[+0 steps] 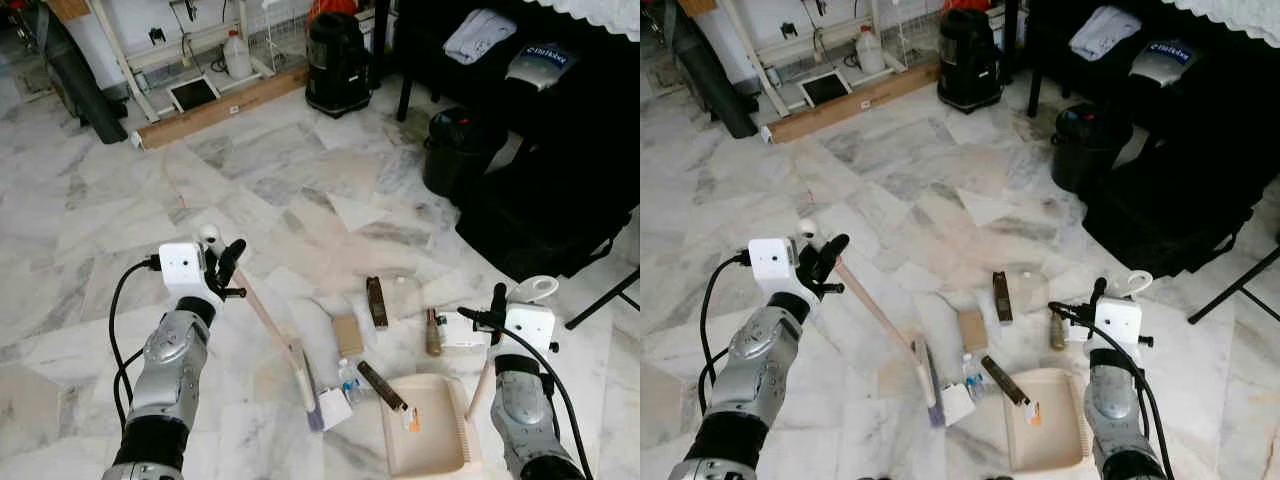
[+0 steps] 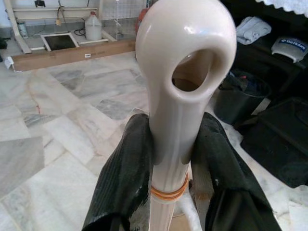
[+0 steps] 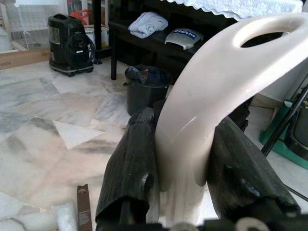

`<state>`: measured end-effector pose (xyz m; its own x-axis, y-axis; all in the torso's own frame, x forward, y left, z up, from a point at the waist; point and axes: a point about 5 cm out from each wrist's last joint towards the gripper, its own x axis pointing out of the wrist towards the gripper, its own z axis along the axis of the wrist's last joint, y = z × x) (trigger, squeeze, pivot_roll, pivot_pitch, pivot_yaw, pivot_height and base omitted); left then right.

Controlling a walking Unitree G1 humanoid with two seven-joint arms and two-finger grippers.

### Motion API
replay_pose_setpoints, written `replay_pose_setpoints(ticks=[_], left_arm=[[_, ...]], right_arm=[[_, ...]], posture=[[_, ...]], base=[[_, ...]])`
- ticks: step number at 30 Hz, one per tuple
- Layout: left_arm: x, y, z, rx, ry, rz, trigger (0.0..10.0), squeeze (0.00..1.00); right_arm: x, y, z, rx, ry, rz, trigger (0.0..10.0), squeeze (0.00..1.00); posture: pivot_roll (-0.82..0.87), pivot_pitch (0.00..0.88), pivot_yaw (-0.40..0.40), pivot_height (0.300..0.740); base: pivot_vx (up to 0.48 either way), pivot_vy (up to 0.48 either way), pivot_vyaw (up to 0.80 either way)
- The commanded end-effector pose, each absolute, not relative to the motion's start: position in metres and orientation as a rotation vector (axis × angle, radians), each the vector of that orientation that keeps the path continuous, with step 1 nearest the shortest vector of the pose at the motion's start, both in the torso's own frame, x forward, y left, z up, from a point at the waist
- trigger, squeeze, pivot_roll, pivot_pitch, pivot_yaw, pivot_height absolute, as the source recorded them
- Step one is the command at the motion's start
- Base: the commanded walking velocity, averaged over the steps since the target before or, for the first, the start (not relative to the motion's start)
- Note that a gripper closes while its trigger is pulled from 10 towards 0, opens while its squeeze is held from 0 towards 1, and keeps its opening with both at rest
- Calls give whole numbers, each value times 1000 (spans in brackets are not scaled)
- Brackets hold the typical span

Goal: Sweep floor

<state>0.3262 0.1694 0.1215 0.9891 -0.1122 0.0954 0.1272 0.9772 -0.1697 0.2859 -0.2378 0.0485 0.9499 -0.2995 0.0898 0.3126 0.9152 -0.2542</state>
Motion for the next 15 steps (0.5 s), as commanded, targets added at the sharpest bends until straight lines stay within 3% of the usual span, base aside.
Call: replay_pose_setpoints(ticks=[1,15], left_arm=[[327,166,121,-183,-89,-137,10000,0],[326,139,114,-249,-39,-259,10000,0]], right_arm=[[271,-243,28,-301,63,-304,10000,0],[264,-249,28,-281,50,-326,10000,0]], posture=[[-14,192,50,740],[-40,221,52,740]], base=[[0,0,0],[0,0,0]])
